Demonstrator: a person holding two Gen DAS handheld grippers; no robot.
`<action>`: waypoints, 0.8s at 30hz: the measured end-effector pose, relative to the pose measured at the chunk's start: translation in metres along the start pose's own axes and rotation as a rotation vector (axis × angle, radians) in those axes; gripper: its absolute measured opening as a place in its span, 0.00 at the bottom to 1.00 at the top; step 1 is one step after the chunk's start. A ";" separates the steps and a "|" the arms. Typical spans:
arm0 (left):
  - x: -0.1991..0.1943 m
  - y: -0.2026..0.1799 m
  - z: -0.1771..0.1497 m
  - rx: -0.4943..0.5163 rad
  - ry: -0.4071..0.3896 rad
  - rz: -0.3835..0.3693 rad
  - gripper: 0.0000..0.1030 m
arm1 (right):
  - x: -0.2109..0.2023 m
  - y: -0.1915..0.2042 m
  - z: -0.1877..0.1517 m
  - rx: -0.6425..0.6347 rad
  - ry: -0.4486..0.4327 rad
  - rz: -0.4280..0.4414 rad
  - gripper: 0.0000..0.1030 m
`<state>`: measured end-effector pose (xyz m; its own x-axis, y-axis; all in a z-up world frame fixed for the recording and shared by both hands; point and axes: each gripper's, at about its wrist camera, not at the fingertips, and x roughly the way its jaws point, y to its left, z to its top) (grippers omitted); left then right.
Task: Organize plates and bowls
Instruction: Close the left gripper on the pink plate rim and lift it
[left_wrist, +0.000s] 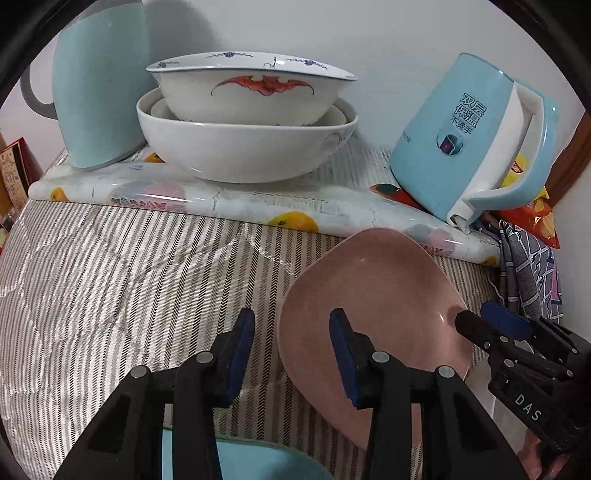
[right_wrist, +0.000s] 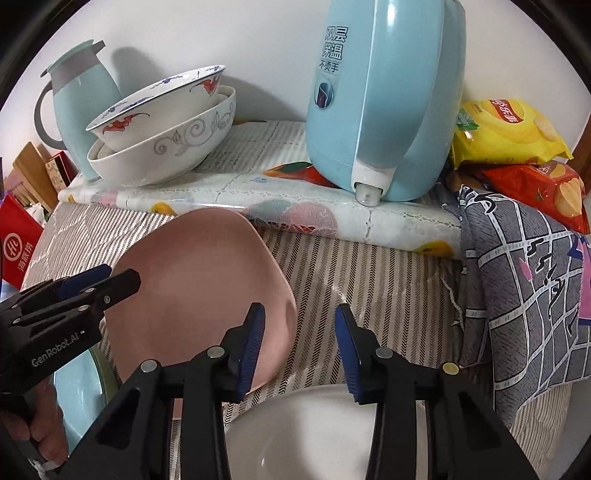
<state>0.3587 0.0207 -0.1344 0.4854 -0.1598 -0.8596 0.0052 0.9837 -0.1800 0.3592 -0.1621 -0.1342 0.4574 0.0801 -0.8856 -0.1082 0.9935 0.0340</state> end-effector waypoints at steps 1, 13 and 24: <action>0.002 0.000 0.000 -0.001 0.005 0.002 0.34 | 0.001 0.000 0.000 -0.003 0.005 -0.008 0.37; 0.015 -0.003 0.002 0.004 0.016 -0.014 0.20 | 0.010 -0.005 0.005 -0.011 0.046 -0.044 0.37; 0.022 -0.011 0.004 0.023 -0.001 -0.011 0.09 | 0.024 0.003 0.013 -0.040 0.070 -0.036 0.06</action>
<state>0.3723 0.0071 -0.1493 0.4861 -0.1702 -0.8572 0.0302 0.9835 -0.1782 0.3813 -0.1558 -0.1493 0.3990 0.0373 -0.9162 -0.1288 0.9915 -0.0157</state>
